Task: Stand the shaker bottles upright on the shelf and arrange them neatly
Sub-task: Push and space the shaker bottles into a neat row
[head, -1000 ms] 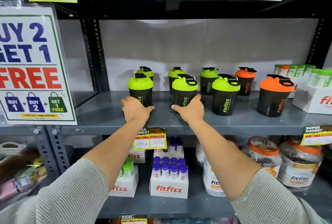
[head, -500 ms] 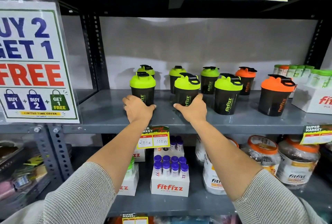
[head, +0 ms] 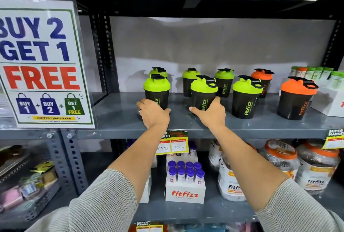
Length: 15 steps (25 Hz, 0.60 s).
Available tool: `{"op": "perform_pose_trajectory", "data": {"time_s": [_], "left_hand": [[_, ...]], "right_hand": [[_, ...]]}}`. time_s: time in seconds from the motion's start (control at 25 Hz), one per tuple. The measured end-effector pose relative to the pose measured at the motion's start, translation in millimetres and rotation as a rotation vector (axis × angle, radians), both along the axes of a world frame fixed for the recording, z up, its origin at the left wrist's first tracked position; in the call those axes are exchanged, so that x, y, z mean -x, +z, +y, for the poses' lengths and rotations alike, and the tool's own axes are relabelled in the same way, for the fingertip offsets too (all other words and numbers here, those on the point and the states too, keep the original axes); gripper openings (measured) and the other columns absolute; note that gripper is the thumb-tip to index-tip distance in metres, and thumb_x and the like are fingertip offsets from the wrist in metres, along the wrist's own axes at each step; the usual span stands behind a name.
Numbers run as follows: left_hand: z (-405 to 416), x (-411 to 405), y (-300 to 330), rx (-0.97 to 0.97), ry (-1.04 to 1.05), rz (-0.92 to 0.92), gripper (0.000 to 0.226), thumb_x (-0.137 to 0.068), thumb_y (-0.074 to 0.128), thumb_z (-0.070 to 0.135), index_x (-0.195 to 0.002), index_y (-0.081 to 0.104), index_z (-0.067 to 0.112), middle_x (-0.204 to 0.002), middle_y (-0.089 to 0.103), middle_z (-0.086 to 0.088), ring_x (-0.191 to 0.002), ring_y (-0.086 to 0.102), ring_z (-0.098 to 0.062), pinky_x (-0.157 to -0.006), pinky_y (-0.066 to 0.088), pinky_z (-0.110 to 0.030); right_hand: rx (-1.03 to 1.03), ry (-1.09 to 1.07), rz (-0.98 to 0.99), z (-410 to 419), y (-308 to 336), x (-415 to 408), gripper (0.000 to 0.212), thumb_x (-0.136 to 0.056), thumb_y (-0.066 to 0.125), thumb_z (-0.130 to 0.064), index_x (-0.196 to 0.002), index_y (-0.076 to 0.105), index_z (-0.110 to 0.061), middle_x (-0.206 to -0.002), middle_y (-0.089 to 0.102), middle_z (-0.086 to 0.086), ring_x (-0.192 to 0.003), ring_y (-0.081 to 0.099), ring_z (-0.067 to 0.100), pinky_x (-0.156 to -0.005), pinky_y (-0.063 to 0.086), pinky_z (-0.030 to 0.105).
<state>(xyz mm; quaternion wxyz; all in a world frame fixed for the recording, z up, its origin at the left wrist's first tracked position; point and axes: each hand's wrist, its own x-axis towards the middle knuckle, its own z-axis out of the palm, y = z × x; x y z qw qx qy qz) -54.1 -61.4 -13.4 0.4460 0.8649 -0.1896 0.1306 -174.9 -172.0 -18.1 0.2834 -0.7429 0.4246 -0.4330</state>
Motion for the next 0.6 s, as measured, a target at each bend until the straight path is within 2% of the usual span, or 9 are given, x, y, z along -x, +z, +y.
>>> {"op": "perform_pose_trajectory", "data": {"time_s": [0.4, 0.48, 0.6], "left_hand": [[-2, -2, -2, -0.023, -0.008, -0.01, 0.09, -0.07, 0.083, 0.043, -0.132, 0.037, -0.004, -0.134, 0.045, -0.019, -0.122, 0.05, -0.034, -0.099, 0.043, -0.037], [1, 0, 2, 0.013, -0.02, 0.021, 0.101, -0.067, 0.085, 0.044, -0.137, 0.033, -0.006, -0.138, 0.042, -0.02, -0.125, 0.048, -0.035, -0.101, 0.042, -0.039], [15, 6, 3, 0.152, -0.045, 0.038, 0.126, -0.064, 0.084, 0.051, -0.149, 0.013, -0.009, -0.148, 0.031, -0.023, -0.133, 0.04, -0.039, -0.109, 0.035, -0.042]], "right_hand": [[0.019, -0.019, -0.006, 2, -2, -3, 0.088, -0.063, 0.086, -0.053, -0.121, 0.046, -0.001, -0.122, 0.063, 0.016, -0.115, 0.059, 0.034, -0.089, 0.052, 0.041], [-0.006, -0.015, -0.045, 3, 0, -1, 0.092, -0.061, 0.086, -0.055, -0.123, 0.045, -0.001, -0.122, 0.062, 0.016, -0.116, 0.059, 0.033, -0.091, 0.052, 0.041], [0.006, 0.028, -0.257, 18, -5, 18, 0.09, -0.067, 0.085, -0.048, -0.132, 0.043, -0.002, -0.127, 0.06, 0.014, -0.12, 0.057, 0.028, -0.099, 0.048, 0.038]]}}
